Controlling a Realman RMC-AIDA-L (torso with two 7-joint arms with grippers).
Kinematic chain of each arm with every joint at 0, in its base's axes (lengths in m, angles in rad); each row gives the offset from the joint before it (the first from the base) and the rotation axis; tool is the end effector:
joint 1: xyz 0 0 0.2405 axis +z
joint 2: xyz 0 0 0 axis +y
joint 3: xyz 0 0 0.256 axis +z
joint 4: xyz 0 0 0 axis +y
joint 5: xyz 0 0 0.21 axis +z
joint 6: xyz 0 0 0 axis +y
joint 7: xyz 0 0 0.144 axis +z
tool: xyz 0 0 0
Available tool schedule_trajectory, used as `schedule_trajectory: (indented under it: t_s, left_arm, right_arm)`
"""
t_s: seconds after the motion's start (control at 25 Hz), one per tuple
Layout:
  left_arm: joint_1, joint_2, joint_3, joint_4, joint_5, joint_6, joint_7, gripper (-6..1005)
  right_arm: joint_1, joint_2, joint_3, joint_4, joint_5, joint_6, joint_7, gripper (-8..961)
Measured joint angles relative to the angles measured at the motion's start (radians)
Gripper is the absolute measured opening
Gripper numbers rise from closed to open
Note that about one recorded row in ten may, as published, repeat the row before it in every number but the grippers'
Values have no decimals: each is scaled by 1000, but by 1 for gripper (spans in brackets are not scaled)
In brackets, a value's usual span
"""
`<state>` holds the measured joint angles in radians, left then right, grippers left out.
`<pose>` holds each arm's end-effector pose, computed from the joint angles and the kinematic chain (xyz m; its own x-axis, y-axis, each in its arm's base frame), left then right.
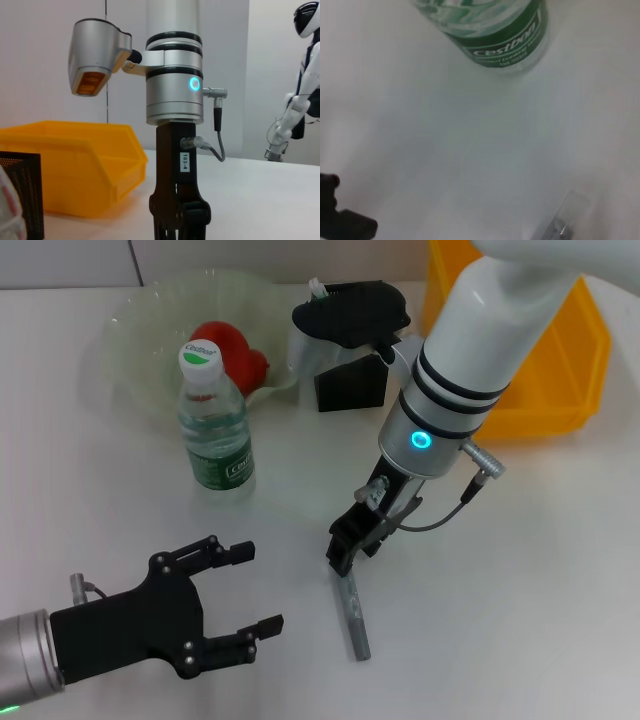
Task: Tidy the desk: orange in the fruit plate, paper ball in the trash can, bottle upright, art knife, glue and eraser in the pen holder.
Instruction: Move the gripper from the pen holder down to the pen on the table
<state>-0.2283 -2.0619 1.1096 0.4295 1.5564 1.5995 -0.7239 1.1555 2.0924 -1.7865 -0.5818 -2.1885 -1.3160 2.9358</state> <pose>-0.3064 0.2175 -0.0474 0.8052 0.0653 0.5894 0.2464 -0.9409 -0.2324 0.1134 0.3613 -0.1205 0.5125 -0.7680 0.3841 -0.7052 -0.6316 -0.3220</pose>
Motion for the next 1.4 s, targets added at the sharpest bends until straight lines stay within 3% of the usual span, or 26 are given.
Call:
schedule_trajectory:
  t_s: [0.92, 1.4]
  left_arm:
    - [-15, -4, 7, 0, 1, -1, 0, 799]
    - [-24, -4, 7, -12, 1, -1, 0, 799]
  right_arm:
    - [7, 0, -13, -1, 3, 24, 11, 433]
    - [16, 0, -132, -13, 69, 52, 7, 434]
